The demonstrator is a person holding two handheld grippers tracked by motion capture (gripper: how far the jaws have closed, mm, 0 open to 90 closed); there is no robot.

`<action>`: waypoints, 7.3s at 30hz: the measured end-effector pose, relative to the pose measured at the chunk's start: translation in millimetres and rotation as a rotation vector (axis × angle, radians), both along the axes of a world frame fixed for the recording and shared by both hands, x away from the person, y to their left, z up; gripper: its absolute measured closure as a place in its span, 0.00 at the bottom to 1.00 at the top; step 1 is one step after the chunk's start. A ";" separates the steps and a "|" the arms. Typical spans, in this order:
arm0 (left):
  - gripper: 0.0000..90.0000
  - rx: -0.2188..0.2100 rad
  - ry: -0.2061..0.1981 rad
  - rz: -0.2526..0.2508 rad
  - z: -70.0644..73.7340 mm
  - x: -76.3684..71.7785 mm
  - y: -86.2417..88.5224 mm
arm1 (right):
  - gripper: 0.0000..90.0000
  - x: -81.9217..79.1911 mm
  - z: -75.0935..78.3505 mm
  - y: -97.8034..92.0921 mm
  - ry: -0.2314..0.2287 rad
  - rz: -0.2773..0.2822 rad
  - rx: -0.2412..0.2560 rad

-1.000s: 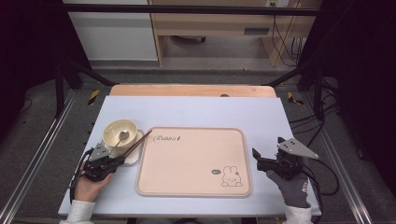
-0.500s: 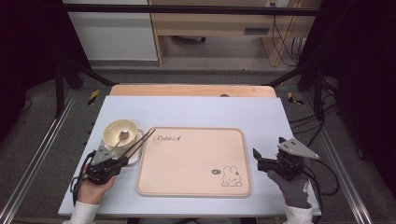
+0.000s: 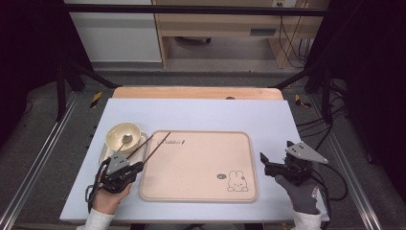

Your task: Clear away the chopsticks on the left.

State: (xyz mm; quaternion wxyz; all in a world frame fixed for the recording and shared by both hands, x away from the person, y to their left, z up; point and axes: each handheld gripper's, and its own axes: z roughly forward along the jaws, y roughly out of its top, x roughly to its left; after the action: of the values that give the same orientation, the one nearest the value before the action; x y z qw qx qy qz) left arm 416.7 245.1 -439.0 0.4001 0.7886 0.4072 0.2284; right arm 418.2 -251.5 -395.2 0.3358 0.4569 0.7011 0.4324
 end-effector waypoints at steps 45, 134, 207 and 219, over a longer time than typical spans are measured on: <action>0.94 -0.221 -0.050 0.454 -24.8 -23.2 -55.3 | 0.03 2.3 -4.8 6.5 0.025 0.028 -0.002; 0.26 -0.079 -0.039 0.020 6.3 -10.8 8.0 | 0.02 -0.3 -3.8 5.6 0.018 0.025 -0.009; 0.94 0.054 0.084 0.084 -26.6 31.4 62.4 | 0.02 -0.8 -3.3 7.2 0.015 0.023 -0.016; 0.94 0.048 0.075 0.065 -18.4 20.4 48.1 | 0.02 -2.6 -1.3 5.2 0.009 0.017 -0.016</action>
State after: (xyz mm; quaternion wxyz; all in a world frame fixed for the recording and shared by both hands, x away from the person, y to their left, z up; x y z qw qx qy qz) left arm 437.1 293.2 -457.4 0.3580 0.7924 0.4415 0.2213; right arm 415.6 -246.3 -396.5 0.3323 0.4503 0.7099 0.4275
